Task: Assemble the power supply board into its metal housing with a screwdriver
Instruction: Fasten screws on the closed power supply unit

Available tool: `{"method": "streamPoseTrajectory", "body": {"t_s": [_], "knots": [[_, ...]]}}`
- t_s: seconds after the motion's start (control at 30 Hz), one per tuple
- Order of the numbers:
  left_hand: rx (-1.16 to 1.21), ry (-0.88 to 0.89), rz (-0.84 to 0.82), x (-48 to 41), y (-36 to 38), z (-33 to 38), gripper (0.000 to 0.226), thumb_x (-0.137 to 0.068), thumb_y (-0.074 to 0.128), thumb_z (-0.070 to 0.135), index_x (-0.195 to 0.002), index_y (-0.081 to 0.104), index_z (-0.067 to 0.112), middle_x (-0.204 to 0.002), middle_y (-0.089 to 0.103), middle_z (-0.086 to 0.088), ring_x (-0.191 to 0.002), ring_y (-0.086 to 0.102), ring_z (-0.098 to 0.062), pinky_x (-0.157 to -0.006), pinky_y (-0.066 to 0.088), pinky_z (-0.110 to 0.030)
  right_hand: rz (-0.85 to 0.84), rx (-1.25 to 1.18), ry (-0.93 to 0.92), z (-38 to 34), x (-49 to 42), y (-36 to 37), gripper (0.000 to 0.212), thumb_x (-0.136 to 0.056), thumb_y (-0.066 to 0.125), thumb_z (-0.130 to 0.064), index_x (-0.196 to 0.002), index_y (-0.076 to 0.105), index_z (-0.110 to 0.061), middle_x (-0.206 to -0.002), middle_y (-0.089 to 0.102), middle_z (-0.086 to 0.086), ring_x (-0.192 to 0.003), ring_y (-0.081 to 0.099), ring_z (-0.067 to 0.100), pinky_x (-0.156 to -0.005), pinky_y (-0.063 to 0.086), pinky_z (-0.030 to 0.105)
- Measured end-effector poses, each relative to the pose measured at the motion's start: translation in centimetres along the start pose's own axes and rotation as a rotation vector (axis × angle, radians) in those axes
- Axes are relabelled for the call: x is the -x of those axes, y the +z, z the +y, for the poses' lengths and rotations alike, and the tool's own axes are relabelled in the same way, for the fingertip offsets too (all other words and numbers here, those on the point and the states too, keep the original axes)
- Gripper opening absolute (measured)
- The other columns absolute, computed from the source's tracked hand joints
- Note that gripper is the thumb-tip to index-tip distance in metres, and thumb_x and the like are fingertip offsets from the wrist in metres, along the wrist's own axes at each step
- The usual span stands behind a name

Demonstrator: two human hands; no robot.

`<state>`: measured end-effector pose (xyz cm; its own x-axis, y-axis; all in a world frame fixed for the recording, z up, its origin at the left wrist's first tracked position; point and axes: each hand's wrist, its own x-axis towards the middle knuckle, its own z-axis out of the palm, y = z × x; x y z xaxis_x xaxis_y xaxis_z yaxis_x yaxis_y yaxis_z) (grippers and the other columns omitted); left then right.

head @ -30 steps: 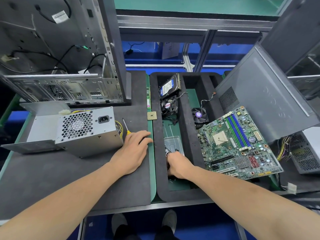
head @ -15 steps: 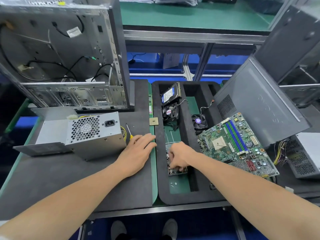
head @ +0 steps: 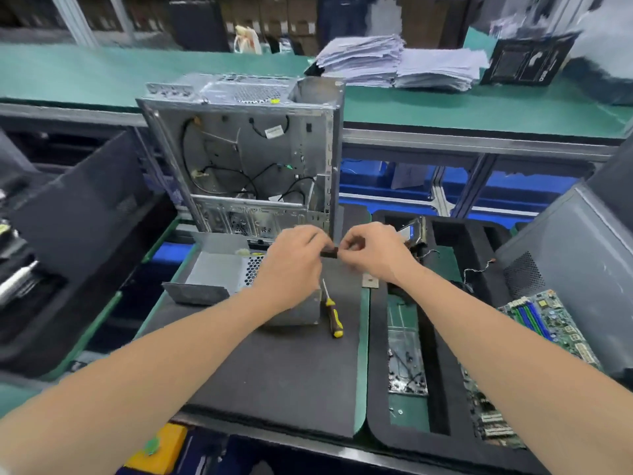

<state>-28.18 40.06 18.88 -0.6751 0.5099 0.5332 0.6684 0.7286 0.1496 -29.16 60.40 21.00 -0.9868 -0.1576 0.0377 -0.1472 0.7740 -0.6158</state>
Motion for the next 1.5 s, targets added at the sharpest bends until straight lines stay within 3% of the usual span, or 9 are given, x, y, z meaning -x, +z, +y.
{"method": "streamPoseTrajectory", "body": {"t_s": [0.17, 0.3, 0.47, 0.6, 0.7, 1.0, 1.17, 1.37, 1.5], "knots": [[0.139, -0.65, -0.104, 1.7, -3.9, -9.2, 0.022, -0.097, 0.053, 0.008, -0.111, 0.07, 0.015, -0.116, 0.063, -0.005, -0.11, 0.057, -0.023, -0.096, 0.044, -0.036, -0.063, -0.014, -0.127, -6.7, -2.9, 2.7, 0.007, -0.093, 0.072, -0.023, -0.088, 0.076, -0.02, -0.075, 0.075, -0.007, -0.069, 0.072, 0.005, -0.077, 0.059, 0.028], [0.765, -1.083, -0.338, 4.0, -4.2, -14.4, 0.02, -0.099, 0.063, 0.014, -0.117, 0.07, 0.008, -0.109, 0.074, -0.012, -0.081, 0.07, -0.023, -0.07, 0.055, -0.03, -0.128, 0.077, -0.197, -10.5, -5.0, 5.7, 0.006, -0.097, 0.07, -0.022, -0.097, 0.076, -0.02, -0.077, 0.074, -0.008, -0.076, 0.07, 0.009, -0.082, 0.057, 0.032], [1.259, -1.056, -0.482, 5.5, -3.7, -16.6, 0.017, -0.096, 0.069, 0.014, -0.11, 0.076, 0.006, -0.098, 0.078, -0.011, -0.084, 0.075, -0.02, -0.079, 0.06, -0.031, -0.179, 0.206, -0.2, -12.8, -6.6, 8.6, 0.012, -0.098, 0.069, -0.017, -0.108, 0.077, -0.017, -0.103, 0.078, -0.001, -0.095, 0.069, 0.016, -0.088, 0.054, 0.032], [1.362, -1.061, -0.64, 5.1, -3.3, -17.0, 0.024, -0.093, 0.069, 0.009, -0.116, 0.074, 0.003, -0.109, 0.078, -0.01, -0.094, 0.075, -0.015, -0.088, 0.059, -0.027, -0.211, 0.267, -0.135, -12.9, -7.3, 9.8, 0.007, -0.094, 0.076, -0.018, -0.099, 0.076, -0.023, -0.094, 0.072, -0.007, -0.091, 0.067, 0.016, -0.082, 0.053, 0.03], [1.438, -1.143, -0.634, 4.7, -3.1, -16.9, 0.025, -0.094, 0.067, 0.005, -0.119, 0.069, -0.002, -0.091, 0.077, -0.007, -0.072, 0.072, -0.01, -0.091, 0.058, -0.03, -0.21, 0.267, -0.089, -12.8, -7.6, 10.2, 0.007, -0.091, 0.079, -0.017, -0.095, 0.078, -0.023, -0.088, 0.069, -0.01, -0.088, 0.067, 0.014, -0.079, 0.053, 0.028], [1.449, -1.34, -0.697, 3.8, -3.0, -17.2, 0.016, -0.099, 0.062, 0.001, -0.113, 0.068, 0.006, -0.098, 0.076, -0.009, -0.096, 0.071, -0.022, -0.078, 0.058, -0.036, -0.212, 0.221, -0.062, -12.7, -8.3, 10.9, 0.009, -0.086, 0.085, -0.021, -0.089, 0.079, -0.027, -0.075, 0.065, -0.021, -0.077, 0.064, 0.001, -0.067, 0.044, 0.017], [1.401, -1.34, -0.666, 3.6, -2.8, -17.2, 0.034, -0.099, 0.062, -0.001, -0.133, 0.06, -0.003, -0.107, 0.073, -0.013, -0.102, 0.069, -0.025, -0.099, 0.055, -0.038, -0.208, 0.166, -0.04, -12.4, -8.4, 10.9, 0.012, -0.083, 0.088, -0.021, -0.084, 0.08, -0.03, -0.071, 0.065, -0.021, -0.072, 0.061, -0.005, -0.062, 0.04, 0.01], [1.447, -1.341, -0.657, 3.6, -2.9, -17.0, 0.04, -0.1, 0.059, -0.002, -0.139, 0.056, -0.005, -0.131, 0.067, -0.02, -0.125, 0.064, -0.029, -0.108, 0.051, -0.042, -0.218, 0.118, 0.031, -12.5, -8.9, 10.7, 0.009, -0.081, 0.09, -0.022, -0.085, 0.084, -0.028, -0.073, 0.071, -0.017, -0.076, 0.067, 0.0, -0.068, 0.048, 0.017], [1.492, -1.349, -0.646, 3.7, -3.1, -16.8, 0.037, -0.101, 0.054, -0.004, -0.139, 0.055, -0.008, -0.128, 0.066, -0.021, -0.111, 0.067, -0.028, -0.096, 0.056, -0.04, -0.264, 0.135, 0.027, -13.2, -9.4, 10.4, 0.009, -0.08, 0.091, -0.022, -0.082, 0.084, -0.027, -0.072, 0.073, -0.017, -0.076, 0.068, 0.001, -0.074, 0.054, 0.022]]}}
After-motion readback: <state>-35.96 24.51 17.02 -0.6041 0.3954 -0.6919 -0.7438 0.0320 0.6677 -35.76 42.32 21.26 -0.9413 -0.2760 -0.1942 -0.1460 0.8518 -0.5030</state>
